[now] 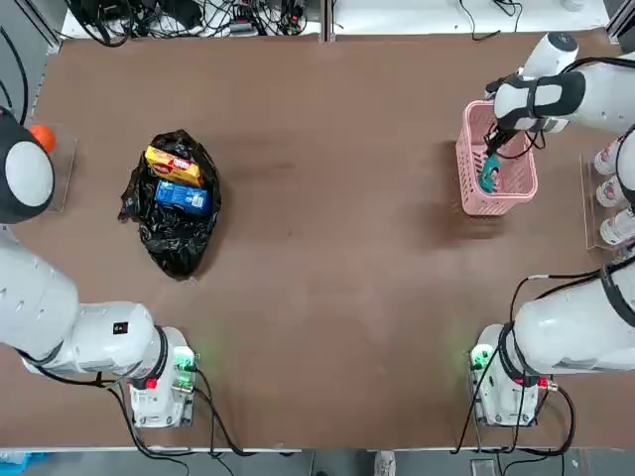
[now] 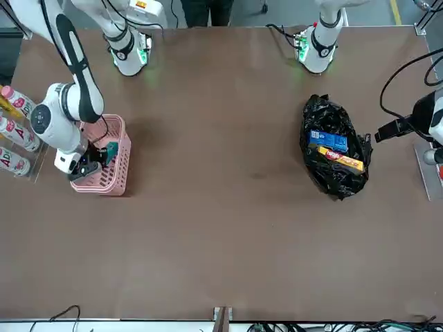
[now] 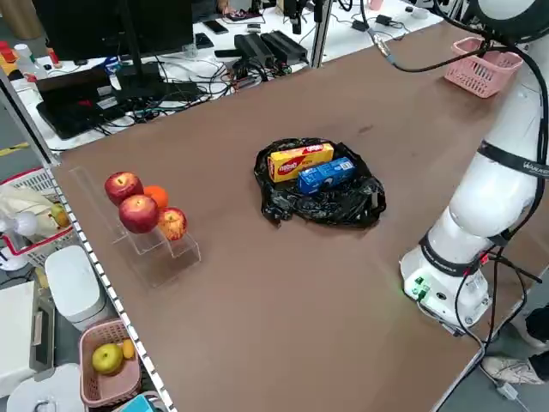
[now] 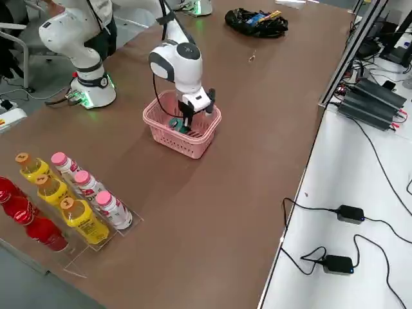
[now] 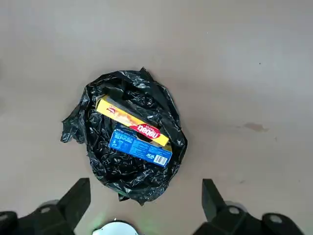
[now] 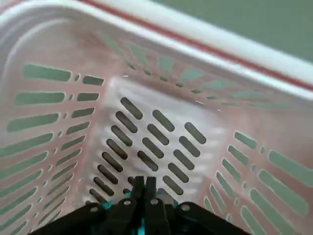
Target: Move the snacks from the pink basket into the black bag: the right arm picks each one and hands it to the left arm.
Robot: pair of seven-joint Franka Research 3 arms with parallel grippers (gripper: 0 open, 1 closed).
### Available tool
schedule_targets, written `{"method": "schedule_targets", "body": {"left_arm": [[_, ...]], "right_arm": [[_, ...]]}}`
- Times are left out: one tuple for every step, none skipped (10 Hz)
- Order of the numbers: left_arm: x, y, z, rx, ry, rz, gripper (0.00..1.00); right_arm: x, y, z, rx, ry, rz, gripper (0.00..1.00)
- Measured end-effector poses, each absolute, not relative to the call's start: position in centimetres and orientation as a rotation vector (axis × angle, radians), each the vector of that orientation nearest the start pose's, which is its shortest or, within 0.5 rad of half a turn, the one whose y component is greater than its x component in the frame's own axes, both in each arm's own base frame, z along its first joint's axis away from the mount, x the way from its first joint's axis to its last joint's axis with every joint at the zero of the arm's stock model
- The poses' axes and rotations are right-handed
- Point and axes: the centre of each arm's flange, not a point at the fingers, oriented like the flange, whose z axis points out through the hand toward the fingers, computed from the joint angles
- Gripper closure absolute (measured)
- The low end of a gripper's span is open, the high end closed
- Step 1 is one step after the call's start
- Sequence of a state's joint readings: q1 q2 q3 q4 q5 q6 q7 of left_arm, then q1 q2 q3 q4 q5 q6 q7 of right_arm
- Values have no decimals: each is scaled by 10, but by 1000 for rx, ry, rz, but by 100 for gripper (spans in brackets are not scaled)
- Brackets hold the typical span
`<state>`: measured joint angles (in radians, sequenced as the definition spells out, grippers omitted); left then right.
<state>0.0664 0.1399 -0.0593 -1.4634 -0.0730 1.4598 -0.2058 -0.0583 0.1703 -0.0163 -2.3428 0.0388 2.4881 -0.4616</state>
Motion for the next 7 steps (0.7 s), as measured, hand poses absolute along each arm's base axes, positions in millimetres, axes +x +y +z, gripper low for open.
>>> {"method": "schedule_targets", "body": {"left_arm": [[584, -2, 586, -3182, -335, 241, 0], [584, -2, 586, -3182, -335, 241, 0], [584, -2, 586, -3182, -335, 241, 0], [584, -2, 587, -3182, -335, 241, 0], [584, -2, 587, -3182, -335, 238, 0], [584, -2, 589, -3183, -334, 231, 0], [584, -2, 591, -3184, -334, 225, 0]], "right_arm": [[513, -38, 263, -3064, -554, 31, 96], [515, -37, 268, -3056, -555, 66, 97], [520, -37, 277, -3046, -557, 107, 97], [528, -36, 289, -3039, -559, 129, 97], [535, -36, 301, -3036, -561, 134, 98], [541, -35, 310, -3035, -564, 134, 98], [545, -33, 317, -3033, -568, 135, 98]]}}
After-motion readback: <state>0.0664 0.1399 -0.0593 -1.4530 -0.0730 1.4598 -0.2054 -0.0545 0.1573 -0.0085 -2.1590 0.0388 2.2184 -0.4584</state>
